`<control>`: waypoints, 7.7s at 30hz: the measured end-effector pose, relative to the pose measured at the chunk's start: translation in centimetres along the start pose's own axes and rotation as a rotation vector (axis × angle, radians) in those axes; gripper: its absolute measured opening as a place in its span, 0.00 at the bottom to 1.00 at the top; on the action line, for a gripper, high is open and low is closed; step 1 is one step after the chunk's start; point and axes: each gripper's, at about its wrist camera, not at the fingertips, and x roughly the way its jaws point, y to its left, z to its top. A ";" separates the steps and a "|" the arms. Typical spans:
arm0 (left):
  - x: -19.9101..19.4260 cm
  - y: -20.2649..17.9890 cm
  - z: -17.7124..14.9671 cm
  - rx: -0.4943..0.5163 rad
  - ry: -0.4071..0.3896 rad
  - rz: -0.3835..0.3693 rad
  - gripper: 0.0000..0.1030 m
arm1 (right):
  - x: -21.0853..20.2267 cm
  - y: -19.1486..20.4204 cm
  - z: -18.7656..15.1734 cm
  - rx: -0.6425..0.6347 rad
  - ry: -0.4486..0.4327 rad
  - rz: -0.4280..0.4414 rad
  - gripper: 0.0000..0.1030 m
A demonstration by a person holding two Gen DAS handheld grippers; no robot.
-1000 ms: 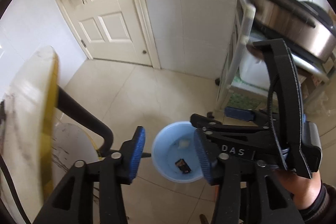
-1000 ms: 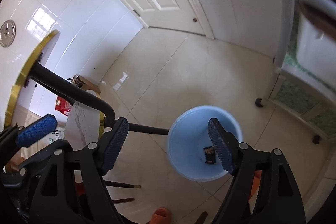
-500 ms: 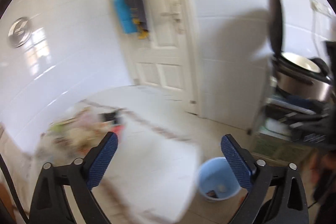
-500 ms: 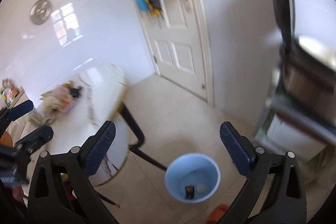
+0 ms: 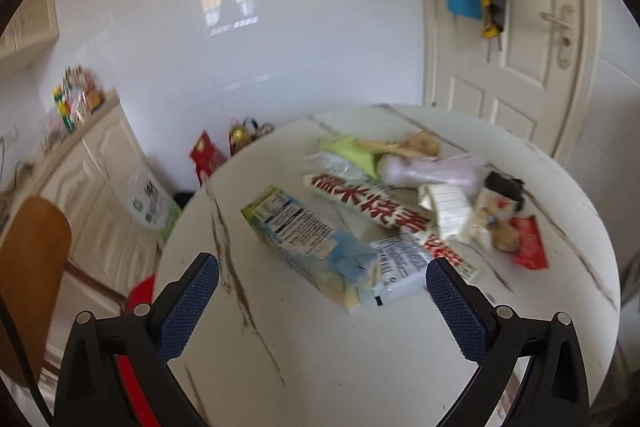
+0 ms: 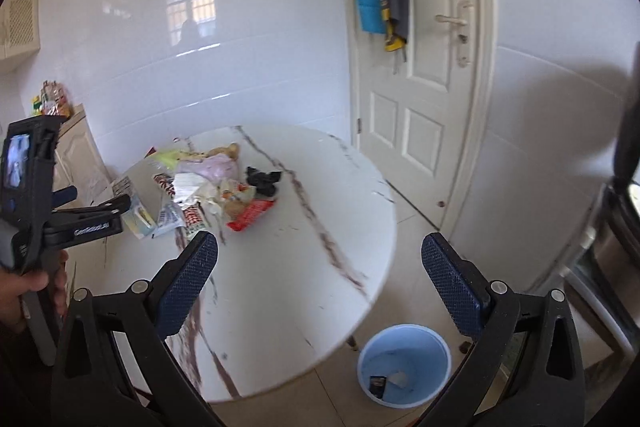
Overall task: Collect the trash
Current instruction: 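Grasp the juice carton with the left tool while the right tool grasps the white paper, then carry carton and paper to the blue bin and release both, then grasp the white packet with the left tool while the right tool grasps the red wrapper, then carry packet and red wrapper to the blue bin and release both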
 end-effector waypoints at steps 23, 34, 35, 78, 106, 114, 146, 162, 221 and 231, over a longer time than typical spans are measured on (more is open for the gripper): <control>13.3 9.7 2.8 -0.066 0.155 -0.252 0.43 | 16.2 7.3 0.8 -0.091 0.235 0.118 0.99; 4.1 11.7 -0.1 -0.040 0.111 -0.300 0.38 | 17.8 11.5 2.8 -0.135 0.200 0.200 0.92; 3.7 11.8 -0.1 -0.035 0.107 -0.307 0.38 | 18.3 12.3 3.0 -0.147 0.207 0.215 0.91; -11.8 -10.7 -4.1 0.355 -0.006 -0.694 0.33 | 0.4 -13.4 -6.6 0.287 0.054 0.178 0.23; 0.2 -34.5 -4.9 0.679 0.111 -0.604 0.69 | 14.7 -27.6 -19.4 0.603 0.360 0.047 0.42; -5.4 -29.1 -4.9 0.610 -0.002 -0.574 0.80 | 11.9 -25.4 -17.5 0.569 0.344 0.015 0.62; 1.5 2.6 0.2 -0.028 0.088 -0.356 0.98 | 6.0 -0.7 -2.4 0.071 0.184 0.114 0.88; 9.4 2.5 1.9 0.014 0.155 -0.394 0.47 | 15.1 3.8 0.4 -0.026 0.295 0.127 0.88; -5.0 -26.5 -3.2 0.547 0.147 -0.748 0.32 | -1.8 -21.6 -11.5 0.344 0.164 0.022 0.20; -1.8 -32.7 -2.6 0.594 0.102 -0.666 0.65 | 1.9 -24.7 -13.7 0.411 0.218 0.038 0.20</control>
